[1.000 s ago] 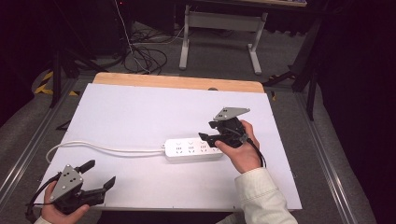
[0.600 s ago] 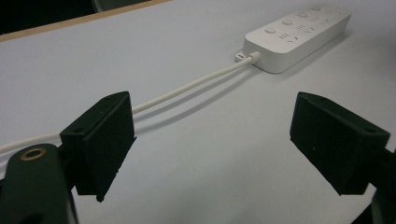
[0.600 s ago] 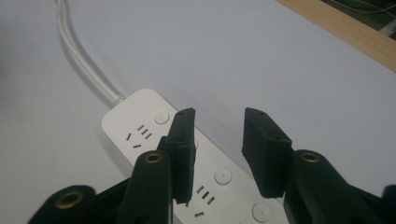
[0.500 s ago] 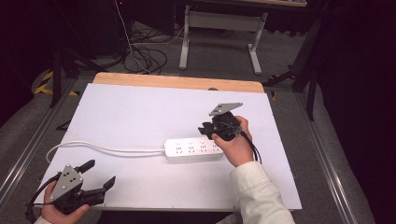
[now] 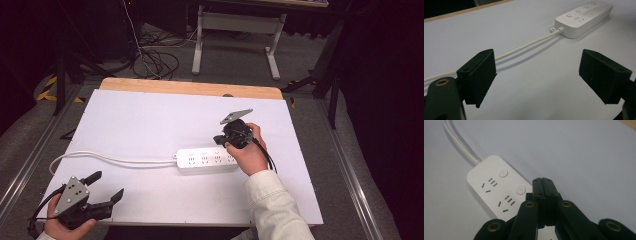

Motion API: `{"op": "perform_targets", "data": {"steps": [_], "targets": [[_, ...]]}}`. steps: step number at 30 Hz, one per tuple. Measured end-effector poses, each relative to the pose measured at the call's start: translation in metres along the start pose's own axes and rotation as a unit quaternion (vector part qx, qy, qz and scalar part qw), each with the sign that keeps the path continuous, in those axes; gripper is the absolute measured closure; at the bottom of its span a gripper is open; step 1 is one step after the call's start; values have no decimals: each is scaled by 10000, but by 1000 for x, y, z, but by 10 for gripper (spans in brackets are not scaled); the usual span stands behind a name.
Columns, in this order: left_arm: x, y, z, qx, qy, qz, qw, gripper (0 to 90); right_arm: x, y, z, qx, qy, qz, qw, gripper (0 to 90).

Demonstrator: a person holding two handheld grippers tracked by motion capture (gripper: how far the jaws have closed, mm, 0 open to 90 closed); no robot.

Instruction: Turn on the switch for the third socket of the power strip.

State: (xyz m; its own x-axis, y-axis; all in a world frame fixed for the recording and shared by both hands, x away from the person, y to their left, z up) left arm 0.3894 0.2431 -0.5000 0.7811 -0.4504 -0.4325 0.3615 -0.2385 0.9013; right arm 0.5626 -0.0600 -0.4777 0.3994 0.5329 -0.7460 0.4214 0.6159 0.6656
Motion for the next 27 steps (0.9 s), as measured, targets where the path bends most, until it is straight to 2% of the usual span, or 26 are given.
{"op": "perform_targets", "data": {"steps": [5, 10, 27], "targets": [[0, 0, 0, -22, -4, 1, 10000, 148, 9, -5, 0, 83, 88, -240, 9996, 900], [0, 0, 0, 13, 3, -2, 10000, 150, 14, -8, 2, 152, 75, -388, 9991, 900], [0, 0, -1, 37, 21, -11, 10000, 152, 29, -19, 2, 64, 36, -848, 9964, 900]]}}
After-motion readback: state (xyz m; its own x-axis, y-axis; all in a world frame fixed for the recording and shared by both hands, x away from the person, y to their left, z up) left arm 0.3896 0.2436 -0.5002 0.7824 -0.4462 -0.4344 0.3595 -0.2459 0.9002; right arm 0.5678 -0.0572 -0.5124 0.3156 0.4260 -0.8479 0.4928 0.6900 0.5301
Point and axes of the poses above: each handheld gripper's, and its own axes: x roughly forward along the jaws, y roughly out of its top, z roughly to its right, the point moved 10 cm from there along x, roughly forward along the jaws, and after that the axes turned 2 degrees about -x, right-handed, at the moved point
